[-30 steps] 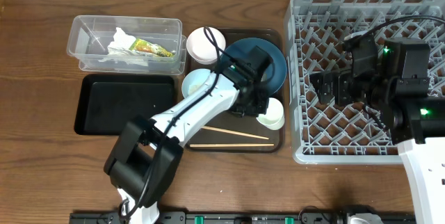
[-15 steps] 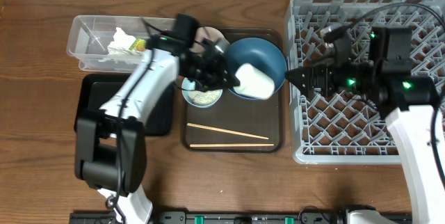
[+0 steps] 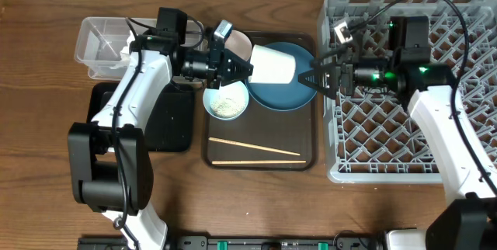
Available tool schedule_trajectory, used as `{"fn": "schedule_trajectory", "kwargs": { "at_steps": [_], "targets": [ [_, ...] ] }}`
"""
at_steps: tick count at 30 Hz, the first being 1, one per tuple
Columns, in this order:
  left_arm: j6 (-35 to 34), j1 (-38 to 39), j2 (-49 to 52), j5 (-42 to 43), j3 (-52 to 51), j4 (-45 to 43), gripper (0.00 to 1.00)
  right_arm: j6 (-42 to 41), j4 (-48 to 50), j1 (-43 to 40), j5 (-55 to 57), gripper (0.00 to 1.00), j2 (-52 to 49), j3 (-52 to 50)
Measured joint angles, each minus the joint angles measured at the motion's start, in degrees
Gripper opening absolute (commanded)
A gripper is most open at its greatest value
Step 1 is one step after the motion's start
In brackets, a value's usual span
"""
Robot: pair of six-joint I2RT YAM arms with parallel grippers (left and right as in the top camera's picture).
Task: Sort waste into correct bins and load items into the dishwasher rack
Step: 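Lift the white cup with the left gripper and hand it to the right gripper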
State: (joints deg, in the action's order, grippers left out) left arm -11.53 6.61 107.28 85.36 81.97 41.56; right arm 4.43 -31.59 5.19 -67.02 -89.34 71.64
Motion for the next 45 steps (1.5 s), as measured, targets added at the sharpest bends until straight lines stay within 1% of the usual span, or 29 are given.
{"fn": "schedule_trajectory", "kwargs": {
  "at_steps": [7, 12, 13, 18, 31, 34, 39, 45],
  "targets": [
    [0.0, 0.0, 0.0, 2.5, 0.0, 0.0, 0.06, 0.0, 7.6, 3.7, -1.8, 0.98, -0.1, 0.0],
    [-0.5, 0.0, 0.0, 3.1, 0.0, 0.0, 0.06, 0.0, 11.7, 6.4, -2.0, 0.95, -0.1, 0.0],
    [-0.6, 0.0, 0.0, 3.2, 0.0, 0.0, 0.05, 0.0, 12.0, 6.8, -1.9, 0.93, -0.1, 0.0],
    [-0.7, 0.0, 0.0, 3.4, 0.0, 0.0, 0.06, 0.0, 12.2, 7.4, -0.6, 0.86, -0.1, 0.0],
    [-0.7, 0.0, 0.0, 3.2, 0.0, 0.0, 0.06, 0.0, 13.1, 7.4, -0.1, 0.82, -3.9, 0.0],
    [-0.7, 0.0, 0.0, 3.2, 0.0, 0.0, 0.06, 0.0, 13.3, 7.4, -0.4, 0.77, -4.0, 0.0],
    [-0.9, 0.0, 0.0, 3.2, 0.0, 0.0, 0.06, 0.2, 16.0, 7.4, -2.4, 0.63, -4.0, 0.0],
    [-0.9, -0.3, 0.0, 4.2, 0.0, -0.1, 0.06, -0.2, 18.0, 7.3, -4.7, 0.41, -4.0, 0.0]
  ]
}}
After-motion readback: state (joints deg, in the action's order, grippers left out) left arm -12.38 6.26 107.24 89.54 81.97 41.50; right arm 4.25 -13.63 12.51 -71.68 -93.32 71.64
